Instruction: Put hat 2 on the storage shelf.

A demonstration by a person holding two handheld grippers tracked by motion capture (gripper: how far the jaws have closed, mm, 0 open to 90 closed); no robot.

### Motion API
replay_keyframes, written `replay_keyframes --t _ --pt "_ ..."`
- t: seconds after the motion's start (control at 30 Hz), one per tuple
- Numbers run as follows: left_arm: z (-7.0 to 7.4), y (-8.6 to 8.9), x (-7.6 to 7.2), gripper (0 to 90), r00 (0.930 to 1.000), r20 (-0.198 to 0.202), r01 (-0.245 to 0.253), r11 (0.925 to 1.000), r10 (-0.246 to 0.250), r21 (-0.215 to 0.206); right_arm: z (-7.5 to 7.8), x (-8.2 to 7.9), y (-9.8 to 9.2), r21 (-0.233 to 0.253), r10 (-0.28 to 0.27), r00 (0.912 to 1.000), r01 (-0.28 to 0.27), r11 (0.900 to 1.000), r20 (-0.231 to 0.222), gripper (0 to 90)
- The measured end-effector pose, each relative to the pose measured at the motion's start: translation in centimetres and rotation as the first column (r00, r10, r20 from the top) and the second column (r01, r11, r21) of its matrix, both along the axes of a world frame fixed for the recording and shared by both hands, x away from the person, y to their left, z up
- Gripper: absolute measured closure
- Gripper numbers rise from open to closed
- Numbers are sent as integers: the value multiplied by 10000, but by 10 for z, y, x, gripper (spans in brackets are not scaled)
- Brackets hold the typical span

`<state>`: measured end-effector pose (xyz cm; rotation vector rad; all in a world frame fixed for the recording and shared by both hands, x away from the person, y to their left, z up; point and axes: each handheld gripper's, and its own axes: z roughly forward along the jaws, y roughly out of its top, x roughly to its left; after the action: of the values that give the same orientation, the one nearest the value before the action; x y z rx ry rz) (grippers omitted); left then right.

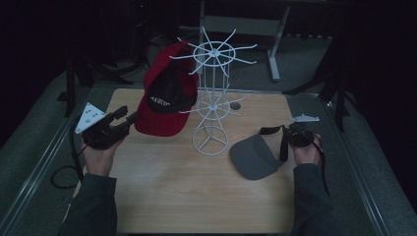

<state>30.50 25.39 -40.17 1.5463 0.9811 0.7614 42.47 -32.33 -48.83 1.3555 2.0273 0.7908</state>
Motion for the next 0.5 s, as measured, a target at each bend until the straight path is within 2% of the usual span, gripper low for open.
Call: replay_keyframes --t 0.13,0.2,0.5 --pt "1 0 0 557 10000 59 -8 10000 8 -73 8 -4 2 270 233 9992 -242 9993 315 884" --pt "1 -1 0 557 10000 47 -6 10000 6 -86 17 -7 4 417 370 9974 -397 9983 626 884" --pt "0 -1 1 557 10000 38 0 10000 0 -82 42 -19 13 305 877 9853 -931 9952 1464 884"
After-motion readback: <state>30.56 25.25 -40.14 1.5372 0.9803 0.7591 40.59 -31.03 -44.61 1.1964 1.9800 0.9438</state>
